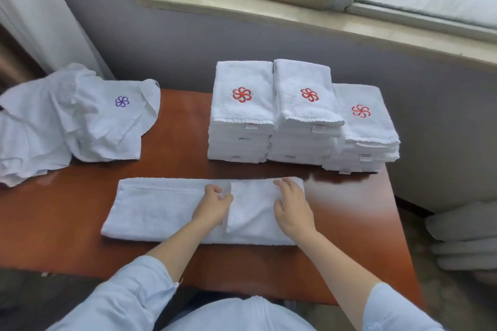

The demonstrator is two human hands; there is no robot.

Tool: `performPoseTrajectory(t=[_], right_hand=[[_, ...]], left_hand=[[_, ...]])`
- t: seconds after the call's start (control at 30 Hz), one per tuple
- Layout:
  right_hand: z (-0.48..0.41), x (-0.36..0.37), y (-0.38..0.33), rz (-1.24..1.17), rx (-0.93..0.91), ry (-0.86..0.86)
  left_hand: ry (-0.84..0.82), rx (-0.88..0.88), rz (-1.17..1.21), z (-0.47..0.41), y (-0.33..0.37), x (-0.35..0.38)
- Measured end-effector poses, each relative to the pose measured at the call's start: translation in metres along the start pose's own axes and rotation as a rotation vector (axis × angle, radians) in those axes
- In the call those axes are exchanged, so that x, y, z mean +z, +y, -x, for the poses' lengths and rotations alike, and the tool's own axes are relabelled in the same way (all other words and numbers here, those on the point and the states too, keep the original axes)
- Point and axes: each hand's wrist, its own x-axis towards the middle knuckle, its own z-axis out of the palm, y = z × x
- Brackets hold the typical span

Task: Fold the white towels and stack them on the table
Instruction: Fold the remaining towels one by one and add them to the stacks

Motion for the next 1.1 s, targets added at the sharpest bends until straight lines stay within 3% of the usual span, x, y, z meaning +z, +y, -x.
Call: performPoseTrajectory(t=[0.1,0.23,0.43,0.5,0.67,0.83,1.0,1.1], right_hand=[[0.003,0.015,0.001,0.067,-0.014,-0.031],[0.002,0.027,0.002,0.145,-0.075,-0.048],[0.001,0.033,0.008,0.115,-0.094,0.043],[0.001,0.036,0.011,0.18,-0.074,-0.014],[-0.002,0.039,0.023,0.381,-0.114,-0.244],[-0.004,0.036,0.027,0.401,-0.141,-0.254],[-0.004,0.034,0.029,0.433,-0.154,-0.278],[-0.006,0.03,0.033,0.46,-0.193,-0.299]], left_hand=[[0.088,0.116,-0.181,-0.005,-0.005,-0.003],[0.064,0.152,-0.341,-0.015,0.001,-0.001],[0.104,0.176,-0.117,-0.025,0.01,0.008],[0.111,0.144,-0.043,-0.025,0.01,0.01],[0.035,0.088,-0.034,-0.022,0.002,0.012],[-0.151,0.208,-0.028,-0.019,-0.008,0.008],[-0.179,0.266,0.047,-0.008,-0.017,0.008],[-0.106,0.266,-0.054,-0.003,-0.022,0.002]])
